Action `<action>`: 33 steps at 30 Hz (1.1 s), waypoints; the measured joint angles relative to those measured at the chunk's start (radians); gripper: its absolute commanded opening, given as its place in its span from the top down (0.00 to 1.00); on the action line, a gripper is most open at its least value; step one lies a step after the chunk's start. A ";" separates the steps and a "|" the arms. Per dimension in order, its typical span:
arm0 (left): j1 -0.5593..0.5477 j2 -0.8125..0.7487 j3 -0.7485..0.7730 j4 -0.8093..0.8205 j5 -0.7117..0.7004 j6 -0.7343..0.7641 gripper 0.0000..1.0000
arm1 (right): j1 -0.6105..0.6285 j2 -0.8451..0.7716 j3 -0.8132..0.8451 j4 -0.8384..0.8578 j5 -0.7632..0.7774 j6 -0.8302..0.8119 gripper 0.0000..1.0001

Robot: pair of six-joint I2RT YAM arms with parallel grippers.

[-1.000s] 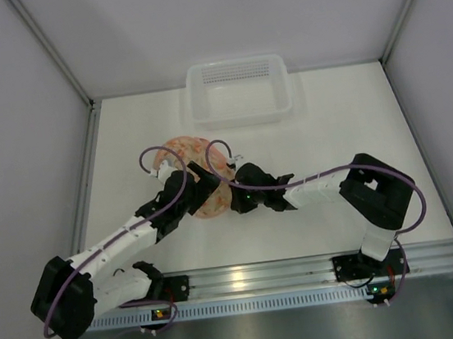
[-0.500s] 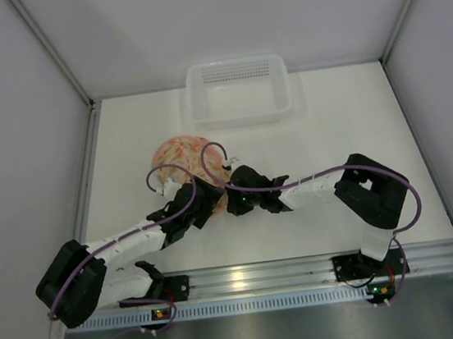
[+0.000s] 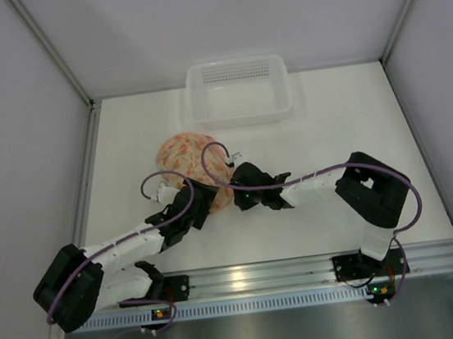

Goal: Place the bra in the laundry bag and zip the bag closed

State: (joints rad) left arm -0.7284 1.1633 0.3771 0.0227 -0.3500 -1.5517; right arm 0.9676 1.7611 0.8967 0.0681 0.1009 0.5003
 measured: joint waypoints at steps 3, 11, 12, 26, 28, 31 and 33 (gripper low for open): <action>0.000 -0.030 -0.009 -0.035 -0.029 -0.006 0.02 | -0.015 0.000 0.000 0.004 0.010 -0.029 1.00; 0.000 -0.031 -0.009 -0.047 -0.046 -0.022 0.01 | -0.103 0.001 0.004 0.007 -0.019 -0.085 1.00; 0.000 -0.034 -0.009 -0.050 -0.050 -0.023 0.01 | -0.108 0.001 0.005 0.007 -0.023 -0.092 1.00; 0.035 -0.129 0.031 -0.290 -0.119 0.118 0.01 | -0.108 -0.063 -0.074 0.022 -0.110 -0.107 1.00; 0.039 -0.132 0.052 -0.328 -0.113 0.166 0.02 | -0.102 -0.073 -0.089 0.021 -0.113 -0.096 1.00; 0.040 -0.163 0.096 -0.360 -0.091 0.232 0.01 | -0.080 -0.076 -0.093 0.023 -0.123 -0.069 1.00; 0.040 -0.197 0.127 -0.369 -0.067 0.266 0.02 | -0.061 -0.076 -0.093 0.026 -0.134 -0.050 1.00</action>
State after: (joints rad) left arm -0.6888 0.9661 0.5037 -0.3458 -0.4168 -1.2861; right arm 0.9066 1.6848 0.8036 0.0944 -0.0326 0.4503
